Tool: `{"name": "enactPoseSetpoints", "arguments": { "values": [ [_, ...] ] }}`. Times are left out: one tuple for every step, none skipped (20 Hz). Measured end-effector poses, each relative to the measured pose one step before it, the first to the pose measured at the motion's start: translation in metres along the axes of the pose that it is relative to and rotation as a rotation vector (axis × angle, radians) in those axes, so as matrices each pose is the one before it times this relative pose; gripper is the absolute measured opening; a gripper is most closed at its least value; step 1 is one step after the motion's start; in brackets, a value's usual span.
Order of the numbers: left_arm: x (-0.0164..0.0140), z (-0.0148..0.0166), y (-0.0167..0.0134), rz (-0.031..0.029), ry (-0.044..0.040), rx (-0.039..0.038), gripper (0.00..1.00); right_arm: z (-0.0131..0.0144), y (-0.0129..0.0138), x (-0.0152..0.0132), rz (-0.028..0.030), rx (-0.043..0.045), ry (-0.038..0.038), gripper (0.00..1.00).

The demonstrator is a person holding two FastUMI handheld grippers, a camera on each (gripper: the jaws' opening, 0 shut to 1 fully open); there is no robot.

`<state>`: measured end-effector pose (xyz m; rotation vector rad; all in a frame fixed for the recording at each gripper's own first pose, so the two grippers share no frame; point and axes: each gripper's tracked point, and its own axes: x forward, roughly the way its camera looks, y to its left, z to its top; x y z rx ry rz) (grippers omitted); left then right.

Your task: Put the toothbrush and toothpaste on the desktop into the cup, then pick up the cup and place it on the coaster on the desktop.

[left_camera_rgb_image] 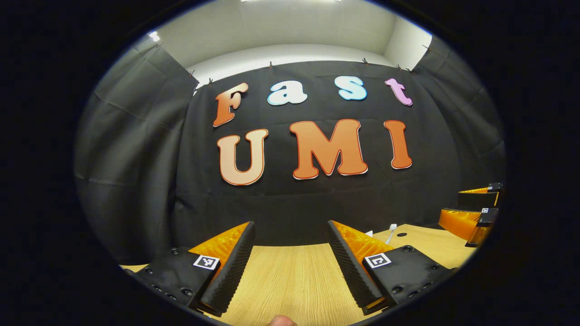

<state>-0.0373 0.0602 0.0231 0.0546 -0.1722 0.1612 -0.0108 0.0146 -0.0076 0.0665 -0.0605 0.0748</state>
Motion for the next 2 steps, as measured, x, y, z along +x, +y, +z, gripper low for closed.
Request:
{"name": "enactPoseSetpoints", "arguments": {
  "values": [
    [-0.00005, -0.00012, 0.00047, 0.00088, -0.00029, -0.0062, 1.0, 0.00185, 0.00069, 0.00004, 0.00046, -0.0043, -0.00464, 0.98],
    [0.00089, 0.00111, 0.00073, 0.00375, 0.00042, -0.00397, 1.0, 0.0013, -0.00014, -0.00037, 0.00043, -0.0013, -0.00452, 0.98]
  ]
}}
